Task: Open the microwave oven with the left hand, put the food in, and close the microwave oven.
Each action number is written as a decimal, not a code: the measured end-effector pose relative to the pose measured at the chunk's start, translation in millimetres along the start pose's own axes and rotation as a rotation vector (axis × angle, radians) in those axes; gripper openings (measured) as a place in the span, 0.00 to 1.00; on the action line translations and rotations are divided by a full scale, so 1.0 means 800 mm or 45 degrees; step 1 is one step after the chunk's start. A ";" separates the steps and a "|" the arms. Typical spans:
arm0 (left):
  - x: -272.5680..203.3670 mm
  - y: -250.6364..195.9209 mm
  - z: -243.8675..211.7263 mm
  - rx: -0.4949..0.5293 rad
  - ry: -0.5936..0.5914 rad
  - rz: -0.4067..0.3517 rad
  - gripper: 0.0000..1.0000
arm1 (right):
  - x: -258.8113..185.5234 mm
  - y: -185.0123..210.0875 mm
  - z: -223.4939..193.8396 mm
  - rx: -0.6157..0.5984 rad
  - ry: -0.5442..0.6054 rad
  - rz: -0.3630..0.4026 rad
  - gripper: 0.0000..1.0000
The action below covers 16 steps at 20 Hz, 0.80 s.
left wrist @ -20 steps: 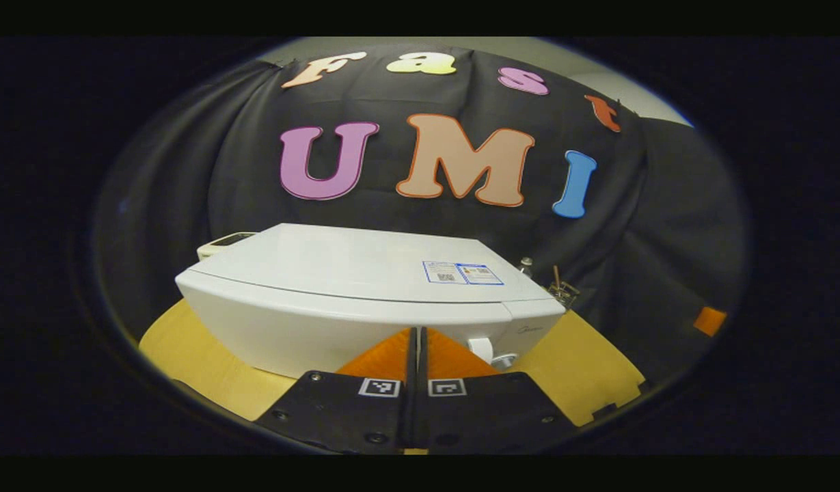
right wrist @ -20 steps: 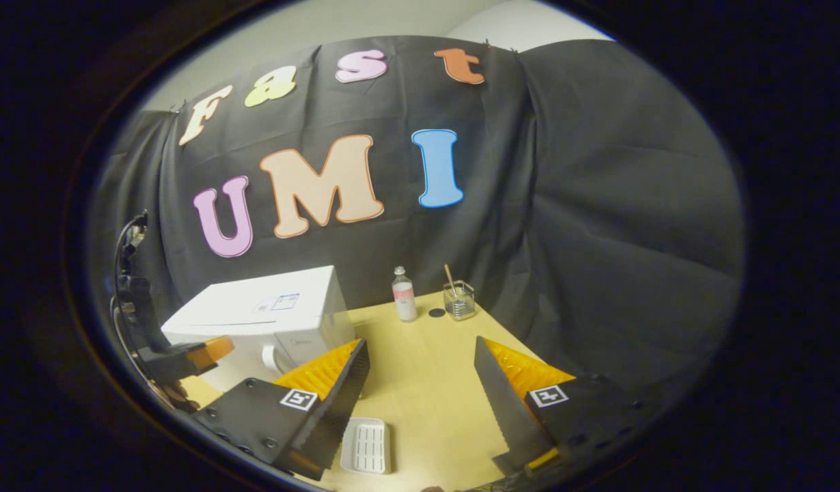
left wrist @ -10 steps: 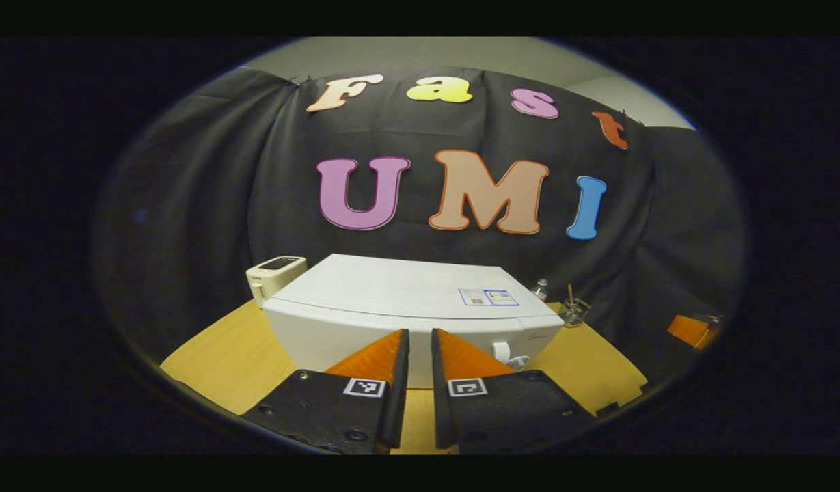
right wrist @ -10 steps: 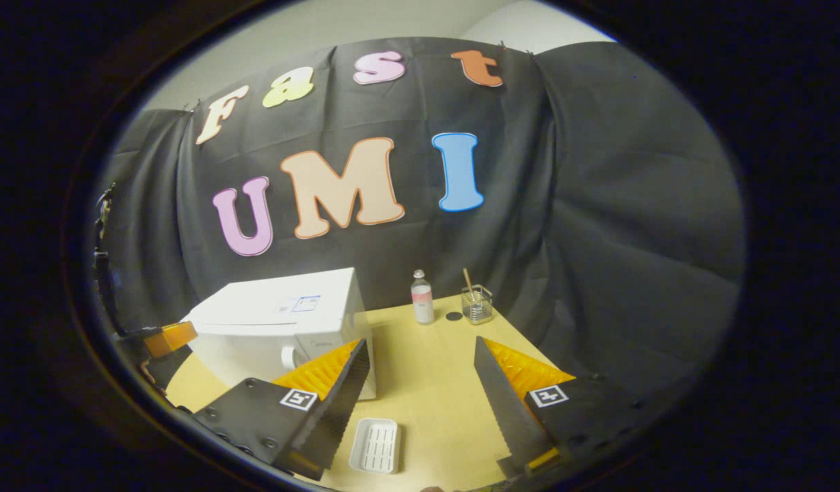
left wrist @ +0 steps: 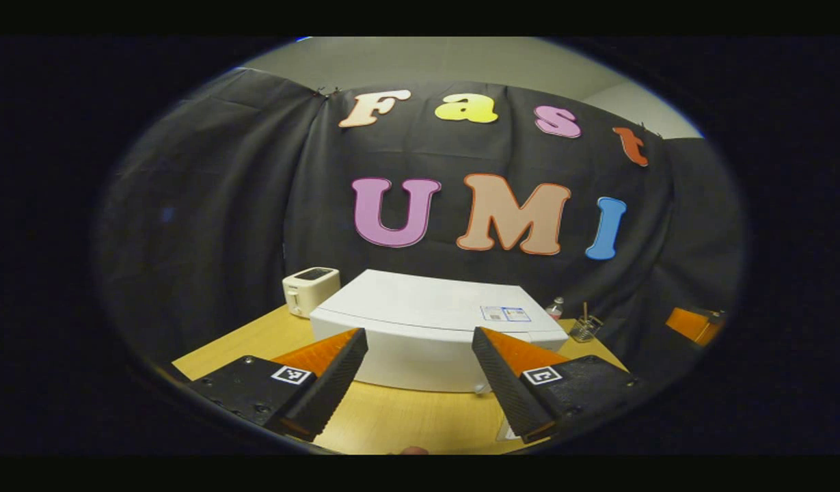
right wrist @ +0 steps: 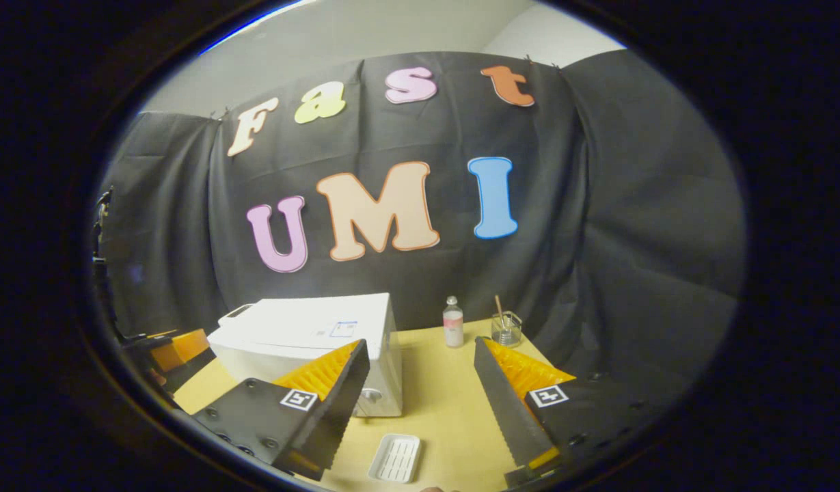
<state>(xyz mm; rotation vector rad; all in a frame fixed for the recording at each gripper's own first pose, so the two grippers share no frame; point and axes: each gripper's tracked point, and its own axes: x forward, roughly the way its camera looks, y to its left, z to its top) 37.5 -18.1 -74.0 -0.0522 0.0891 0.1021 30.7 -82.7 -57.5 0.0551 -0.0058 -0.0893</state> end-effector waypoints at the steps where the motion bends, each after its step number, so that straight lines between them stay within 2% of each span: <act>1: -0.003 0.003 0.006 0.009 -0.012 0.014 0.94 | -0.001 0.006 0.008 -0.021 -0.019 0.015 0.92; 2: -0.004 0.004 0.010 0.015 -0.018 0.022 0.96 | -0.002 0.009 0.015 -0.041 -0.034 0.024 0.92; 10: -0.017 -0.007 0.025 0.060 -0.019 -0.017 0.96 | -0.016 0.020 0.038 -0.187 -0.075 0.042 0.92; 16: -0.015 -0.022 0.026 0.105 -0.026 -0.053 0.96 | -0.020 0.015 0.037 -0.174 -0.068 0.036 0.92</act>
